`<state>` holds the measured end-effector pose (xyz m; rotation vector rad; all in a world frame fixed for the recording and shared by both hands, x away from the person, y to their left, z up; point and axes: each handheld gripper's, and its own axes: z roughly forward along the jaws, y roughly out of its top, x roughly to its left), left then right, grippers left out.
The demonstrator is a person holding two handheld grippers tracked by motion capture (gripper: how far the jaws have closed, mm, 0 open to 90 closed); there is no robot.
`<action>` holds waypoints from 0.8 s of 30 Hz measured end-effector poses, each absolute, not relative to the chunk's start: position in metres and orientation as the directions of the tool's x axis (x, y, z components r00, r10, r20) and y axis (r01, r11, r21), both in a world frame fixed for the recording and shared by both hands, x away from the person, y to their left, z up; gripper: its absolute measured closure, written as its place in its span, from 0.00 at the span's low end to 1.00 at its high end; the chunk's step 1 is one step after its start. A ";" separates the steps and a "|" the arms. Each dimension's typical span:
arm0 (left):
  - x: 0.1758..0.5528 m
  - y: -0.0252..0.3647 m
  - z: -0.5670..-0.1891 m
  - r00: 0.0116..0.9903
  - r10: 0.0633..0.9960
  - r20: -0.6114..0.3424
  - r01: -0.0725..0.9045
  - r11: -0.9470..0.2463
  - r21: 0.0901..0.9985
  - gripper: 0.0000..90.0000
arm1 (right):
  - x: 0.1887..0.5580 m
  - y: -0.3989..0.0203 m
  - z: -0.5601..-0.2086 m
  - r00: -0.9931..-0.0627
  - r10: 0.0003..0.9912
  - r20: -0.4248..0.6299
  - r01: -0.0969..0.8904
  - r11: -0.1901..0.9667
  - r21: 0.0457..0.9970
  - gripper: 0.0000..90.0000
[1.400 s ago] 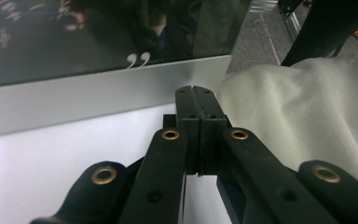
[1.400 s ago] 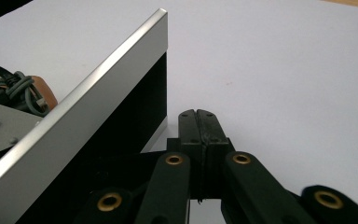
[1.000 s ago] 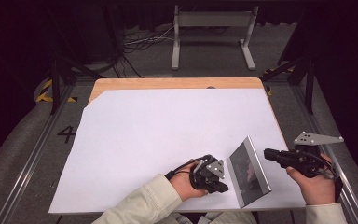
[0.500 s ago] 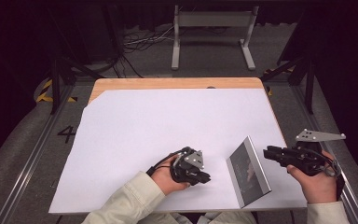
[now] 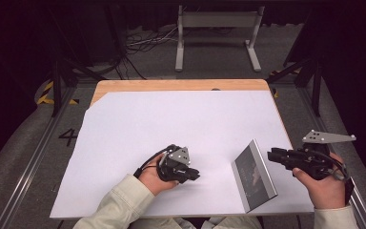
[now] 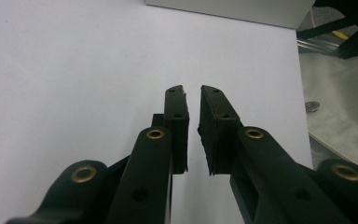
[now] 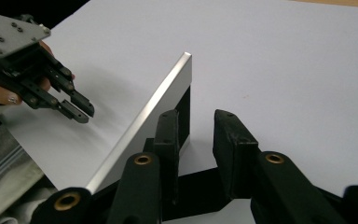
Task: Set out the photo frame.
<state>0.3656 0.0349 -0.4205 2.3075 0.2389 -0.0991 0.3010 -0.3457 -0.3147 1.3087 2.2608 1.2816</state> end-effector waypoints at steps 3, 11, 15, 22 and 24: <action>0.366 0.038 -0.421 0.976 0.150 -0.156 0.216 -0.660 0.719 0.90 | 0.299 -0.344 -0.311 -0.566 0.789 0.240 0.599 0.194 0.777 0.79; 0.371 0.050 -0.423 0.969 0.176 -0.174 0.247 -0.646 0.723 0.90 | 0.293 -0.338 -0.304 -0.563 0.790 0.242 0.604 0.193 0.773 0.78; 0.374 0.053 -0.423 0.965 0.189 -0.183 0.262 -0.636 0.726 0.89 | 0.291 -0.335 -0.301 -0.560 0.794 0.236 0.603 0.194 0.774 0.77; 0.376 0.057 -0.422 0.961 0.214 -0.178 0.275 -0.628 0.729 0.85 | 0.289 -0.333 -0.296 -0.543 0.800 0.254 0.609 0.167 0.776 0.75; 0.376 0.059 -0.422 0.960 0.219 -0.177 0.277 -0.626 0.728 0.85 | 0.288 -0.332 -0.293 -0.538 0.805 0.249 0.612 0.171 0.772 0.75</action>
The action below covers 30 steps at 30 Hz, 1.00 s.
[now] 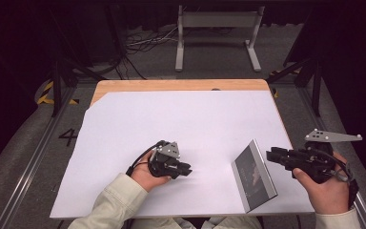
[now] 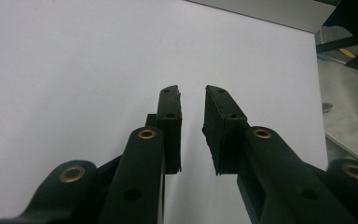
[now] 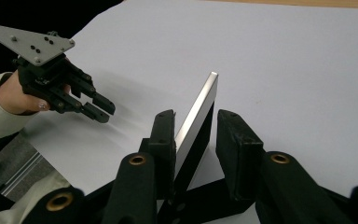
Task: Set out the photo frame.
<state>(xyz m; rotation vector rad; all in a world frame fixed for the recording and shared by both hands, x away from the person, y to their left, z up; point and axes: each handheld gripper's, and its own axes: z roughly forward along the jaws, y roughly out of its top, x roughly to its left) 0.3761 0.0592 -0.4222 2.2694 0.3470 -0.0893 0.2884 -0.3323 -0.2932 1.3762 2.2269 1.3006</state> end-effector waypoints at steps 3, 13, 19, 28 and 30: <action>0.377 0.060 -0.423 0.957 0.226 -0.184 0.287 -0.622 0.729 0.85 | 0.287 -0.331 -0.290 -0.530 0.811 0.248 0.626 0.176 0.760 0.74; 0.377 0.058 -0.424 0.957 0.222 -0.187 0.287 -0.623 0.728 0.84 | 0.288 -0.319 -0.292 -0.497 0.812 0.305 0.703 0.171 0.690 0.67; 0.377 0.058 -0.425 0.955 0.219 -0.198 0.293 -0.621 0.727 0.84 | 0.290 -0.314 -0.297 -0.497 0.808 0.318 0.722 0.182 0.668 0.65; 0.378 0.059 -0.425 0.953 0.222 -0.205 0.300 -0.620 0.725 0.84 | 0.295 -0.308 -0.305 -0.482 0.822 0.304 0.749 0.206 0.630 0.64; 0.378 0.059 -0.425 0.954 0.222 -0.204 0.299 -0.621 0.724 0.84 | 0.296 -0.307 -0.306 -0.482 0.823 0.300 0.752 0.212 0.624 0.64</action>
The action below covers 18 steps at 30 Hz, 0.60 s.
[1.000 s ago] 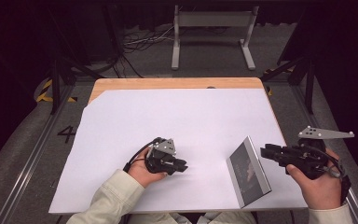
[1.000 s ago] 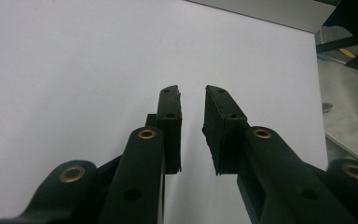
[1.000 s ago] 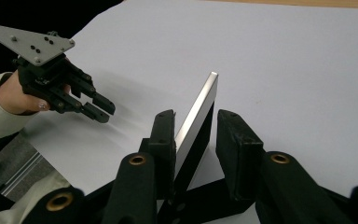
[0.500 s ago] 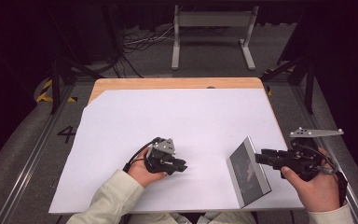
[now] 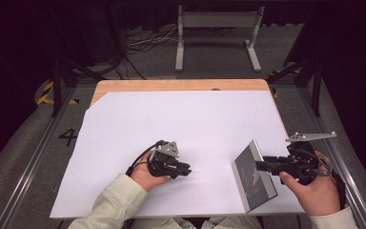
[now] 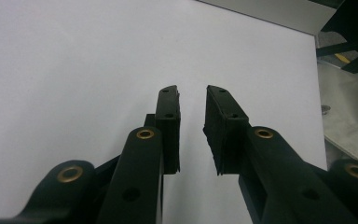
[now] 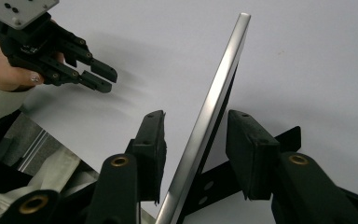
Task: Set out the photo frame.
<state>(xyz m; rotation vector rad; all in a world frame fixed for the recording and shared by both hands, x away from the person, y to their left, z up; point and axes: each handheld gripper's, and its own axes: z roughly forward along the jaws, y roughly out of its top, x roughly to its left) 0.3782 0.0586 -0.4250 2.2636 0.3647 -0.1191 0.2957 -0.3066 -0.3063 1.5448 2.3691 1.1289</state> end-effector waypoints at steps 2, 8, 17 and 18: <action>0.378 0.059 -0.425 0.954 0.221 -0.204 0.299 -0.621 0.725 0.84 | 0.296 -0.306 -0.308 -0.479 0.826 0.298 0.755 0.215 0.619 0.63; 0.378 0.059 -0.426 0.951 0.224 -0.214 0.309 -0.622 0.720 0.84 | 0.297 -0.304 -0.312 -0.479 0.827 0.294 0.760 0.223 0.611 0.62; 0.379 0.059 -0.426 0.948 0.233 -0.218 0.317 -0.621 0.717 0.84 | 0.298 -0.299 -0.319 -0.486 0.829 0.278 0.765 0.248 0.595 0.64; 0.379 0.059 -0.426 0.949 0.230 -0.216 0.315 -0.621 0.718 0.84 | 0.298 -0.299 -0.320 -0.490 0.829 0.268 0.761 0.257 0.595 0.64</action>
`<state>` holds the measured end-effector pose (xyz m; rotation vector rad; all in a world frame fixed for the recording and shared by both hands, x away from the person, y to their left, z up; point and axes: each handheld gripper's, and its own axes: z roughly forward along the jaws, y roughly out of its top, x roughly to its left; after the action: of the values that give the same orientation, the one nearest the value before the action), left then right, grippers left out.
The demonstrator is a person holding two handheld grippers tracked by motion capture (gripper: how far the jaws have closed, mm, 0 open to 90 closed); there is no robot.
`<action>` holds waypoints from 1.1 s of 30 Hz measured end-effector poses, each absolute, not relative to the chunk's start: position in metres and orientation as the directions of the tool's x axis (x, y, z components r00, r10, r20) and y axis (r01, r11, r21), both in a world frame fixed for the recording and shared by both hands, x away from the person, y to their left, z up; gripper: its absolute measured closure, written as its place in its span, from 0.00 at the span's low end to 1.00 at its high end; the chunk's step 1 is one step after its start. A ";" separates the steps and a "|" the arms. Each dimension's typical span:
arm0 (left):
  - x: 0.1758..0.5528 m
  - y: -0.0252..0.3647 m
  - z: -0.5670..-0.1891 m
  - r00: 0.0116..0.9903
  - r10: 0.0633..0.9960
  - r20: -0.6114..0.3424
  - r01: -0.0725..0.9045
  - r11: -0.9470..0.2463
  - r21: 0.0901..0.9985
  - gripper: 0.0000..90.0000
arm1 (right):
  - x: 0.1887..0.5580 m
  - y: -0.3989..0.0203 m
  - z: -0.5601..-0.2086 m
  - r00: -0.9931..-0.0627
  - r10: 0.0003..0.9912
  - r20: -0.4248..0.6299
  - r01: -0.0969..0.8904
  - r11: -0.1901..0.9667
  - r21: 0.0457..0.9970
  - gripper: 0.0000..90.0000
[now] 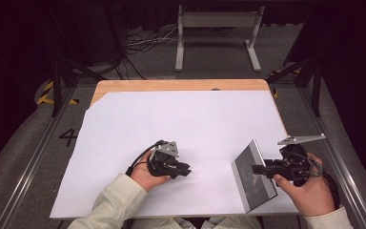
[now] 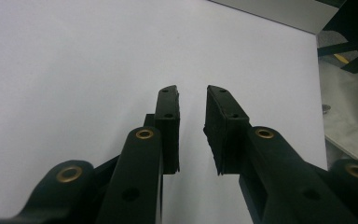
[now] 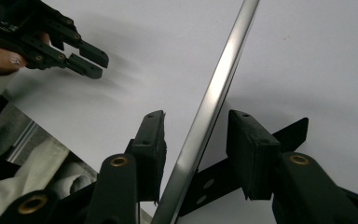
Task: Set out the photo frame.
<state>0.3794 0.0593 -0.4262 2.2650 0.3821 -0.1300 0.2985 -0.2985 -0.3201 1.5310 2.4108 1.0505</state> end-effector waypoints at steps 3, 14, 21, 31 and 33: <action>0.380 0.060 -0.426 0.949 0.231 -0.216 0.315 -0.621 0.717 0.84 | 0.298 -0.297 -0.321 -0.495 0.831 0.254 0.757 0.269 0.596 0.67; 0.380 0.062 -0.426 0.946 0.237 -0.222 0.323 -0.618 0.717 0.84 | 0.298 -0.291 -0.322 -0.495 0.839 0.227 0.758 0.290 0.584 0.73; 0.380 0.062 -0.425 0.945 0.239 -0.221 0.324 -0.616 0.718 0.84 | 0.298 -0.289 -0.321 -0.482 0.851 0.209 0.765 0.292 0.574 0.76; 0.380 0.061 -0.426 0.945 0.236 -0.224 0.324 -0.618 0.716 0.84 | 0.298 -0.288 -0.318 -0.449 0.866 0.219 0.788 0.268 0.554 0.78; 0.380 0.062 -0.426 0.946 0.235 -0.222 0.322 -0.617 0.718 0.84 | 0.298 -0.288 -0.317 -0.443 0.870 0.216 0.790 0.264 0.553 0.80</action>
<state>0.3797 0.0616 -0.4261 2.2607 0.3912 -0.1338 0.2979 -0.2877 -0.3171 1.5802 2.3905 0.9218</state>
